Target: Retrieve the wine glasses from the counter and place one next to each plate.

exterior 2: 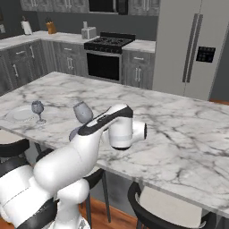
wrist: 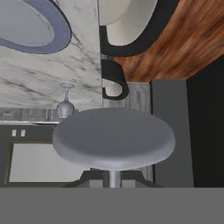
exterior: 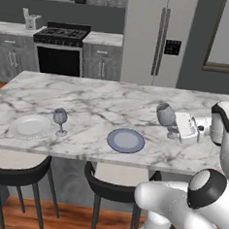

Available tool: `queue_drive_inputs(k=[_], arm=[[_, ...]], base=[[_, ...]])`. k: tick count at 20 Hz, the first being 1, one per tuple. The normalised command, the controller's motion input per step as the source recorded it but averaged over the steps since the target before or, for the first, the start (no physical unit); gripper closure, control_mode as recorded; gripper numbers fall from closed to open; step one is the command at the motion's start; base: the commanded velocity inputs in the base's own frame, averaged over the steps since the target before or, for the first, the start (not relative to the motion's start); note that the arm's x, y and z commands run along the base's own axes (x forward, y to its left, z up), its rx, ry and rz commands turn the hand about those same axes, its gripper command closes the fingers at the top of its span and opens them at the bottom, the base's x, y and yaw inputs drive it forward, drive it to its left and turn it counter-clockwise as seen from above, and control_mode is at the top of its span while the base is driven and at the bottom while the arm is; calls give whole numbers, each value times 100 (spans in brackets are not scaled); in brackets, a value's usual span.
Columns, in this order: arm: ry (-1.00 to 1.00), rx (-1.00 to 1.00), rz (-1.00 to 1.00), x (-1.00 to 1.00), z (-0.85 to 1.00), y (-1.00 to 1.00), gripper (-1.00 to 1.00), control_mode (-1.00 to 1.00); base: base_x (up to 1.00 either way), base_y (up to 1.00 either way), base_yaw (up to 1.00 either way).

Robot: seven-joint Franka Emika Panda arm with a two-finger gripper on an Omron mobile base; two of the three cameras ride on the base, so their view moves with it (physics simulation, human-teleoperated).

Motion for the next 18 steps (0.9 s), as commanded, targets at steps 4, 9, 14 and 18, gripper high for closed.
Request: queue_drive_inputs(k=[4,9,14,18], arm=[[0,0,0,38,-34,-11,100,-100],[5,0,0,39,-33,-6,100,-100],[6,0,0,38,-27,0,100,-100],[3,0,0,16,-7,0,100,-100]], base=[[0,0,0],[0,0,0],[0,0,0],[0,0,0]])
